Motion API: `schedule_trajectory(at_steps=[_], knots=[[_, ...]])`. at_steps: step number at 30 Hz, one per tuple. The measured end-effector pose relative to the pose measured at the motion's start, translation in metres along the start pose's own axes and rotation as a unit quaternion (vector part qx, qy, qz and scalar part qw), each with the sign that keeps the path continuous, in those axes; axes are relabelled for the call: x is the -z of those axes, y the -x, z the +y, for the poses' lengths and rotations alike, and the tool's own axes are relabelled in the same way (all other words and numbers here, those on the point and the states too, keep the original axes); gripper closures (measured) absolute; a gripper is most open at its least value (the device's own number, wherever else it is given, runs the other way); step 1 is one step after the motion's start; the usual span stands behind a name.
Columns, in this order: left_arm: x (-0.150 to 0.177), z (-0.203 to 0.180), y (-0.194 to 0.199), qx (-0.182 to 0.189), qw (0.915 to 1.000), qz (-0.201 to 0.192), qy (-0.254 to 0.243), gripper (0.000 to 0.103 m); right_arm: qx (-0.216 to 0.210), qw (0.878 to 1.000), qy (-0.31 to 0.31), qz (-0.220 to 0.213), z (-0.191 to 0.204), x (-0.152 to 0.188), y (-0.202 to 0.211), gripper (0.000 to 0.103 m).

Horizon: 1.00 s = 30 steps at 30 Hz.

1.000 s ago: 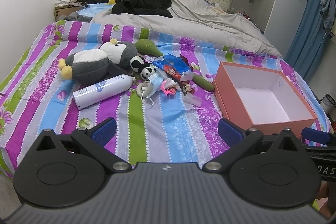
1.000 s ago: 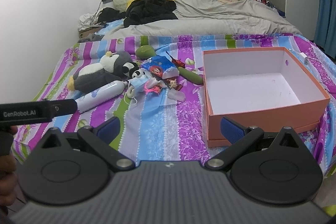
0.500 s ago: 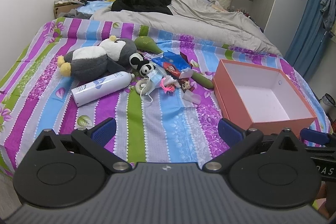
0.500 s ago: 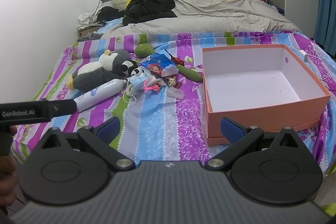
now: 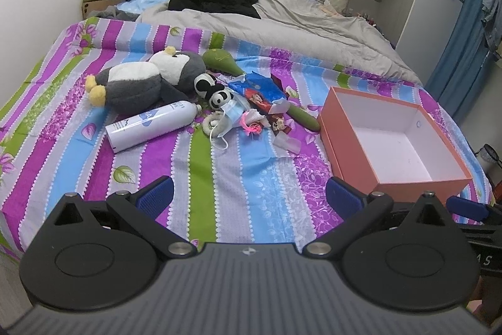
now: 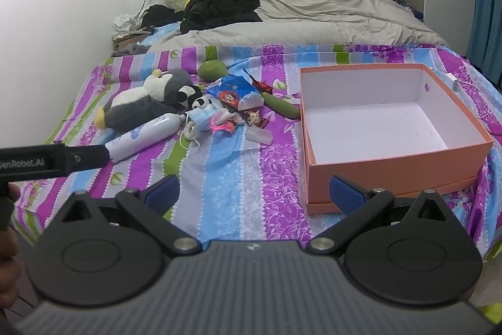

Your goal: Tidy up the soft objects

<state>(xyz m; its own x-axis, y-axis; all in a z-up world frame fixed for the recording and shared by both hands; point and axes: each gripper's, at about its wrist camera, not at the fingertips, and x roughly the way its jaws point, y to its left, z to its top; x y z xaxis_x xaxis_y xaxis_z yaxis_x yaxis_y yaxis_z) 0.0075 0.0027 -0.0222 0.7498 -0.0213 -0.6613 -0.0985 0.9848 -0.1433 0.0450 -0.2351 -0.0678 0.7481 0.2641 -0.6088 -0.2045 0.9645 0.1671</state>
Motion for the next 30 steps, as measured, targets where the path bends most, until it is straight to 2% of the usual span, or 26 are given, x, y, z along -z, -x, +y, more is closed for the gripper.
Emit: schedule_trajectory(at_steps=[9, 14, 22, 30], knots=[[0.002, -0.002, -0.014, 0.008, 0.9999, 0.011, -0.004, 0.0, -0.002, 1.0, -0.017, 0.025, -0.006, 0.005, -0.012, 0.0], [0.002, -0.003, -0.023, 0.0, 0.9997, 0.013, -0.023, 0.0, 0.01, 1.0, -0.017, 0.02, -0.008, 0.003, -0.017, 0.0], [-0.005, 0.014, -0.055, 0.001, 0.9992, 0.039, 0.003, 0.0, 0.017, 0.999, -0.014, 0.035, -0.007, -0.004, -0.042, 0.0], [-0.02, 0.025, -0.093, -0.001, 0.9983, 0.059, -0.001, 0.0, 0.014, 0.998, -0.024, 0.058, -0.009, -0.014, -0.072, 0.0]])
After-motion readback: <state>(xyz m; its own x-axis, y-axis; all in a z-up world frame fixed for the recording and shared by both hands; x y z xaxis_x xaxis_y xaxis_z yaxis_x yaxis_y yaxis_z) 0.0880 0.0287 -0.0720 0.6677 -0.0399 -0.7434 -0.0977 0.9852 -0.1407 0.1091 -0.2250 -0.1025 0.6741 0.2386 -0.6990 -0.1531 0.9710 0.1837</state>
